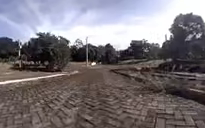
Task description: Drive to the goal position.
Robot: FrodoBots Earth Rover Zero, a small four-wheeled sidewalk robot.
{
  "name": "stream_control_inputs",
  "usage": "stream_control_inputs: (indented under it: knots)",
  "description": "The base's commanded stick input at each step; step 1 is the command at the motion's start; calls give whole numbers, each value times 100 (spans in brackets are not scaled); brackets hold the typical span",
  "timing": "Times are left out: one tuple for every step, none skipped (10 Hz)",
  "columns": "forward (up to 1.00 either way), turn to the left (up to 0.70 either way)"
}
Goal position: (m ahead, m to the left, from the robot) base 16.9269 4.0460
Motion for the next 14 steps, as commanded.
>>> stream_control_inputs:
  knots:
    - [100, 0]
    - [100, 0]
    - [100, 0]
    - [100, 0]
    - [100, 0]
    - [100, 0]
    - [100, 0]
    - [100, 0]
    - [100, 0]
    - [100, 0]
    - [100, 0]
    - [100, 0]
    - [100, 0]
    - [100, 0]
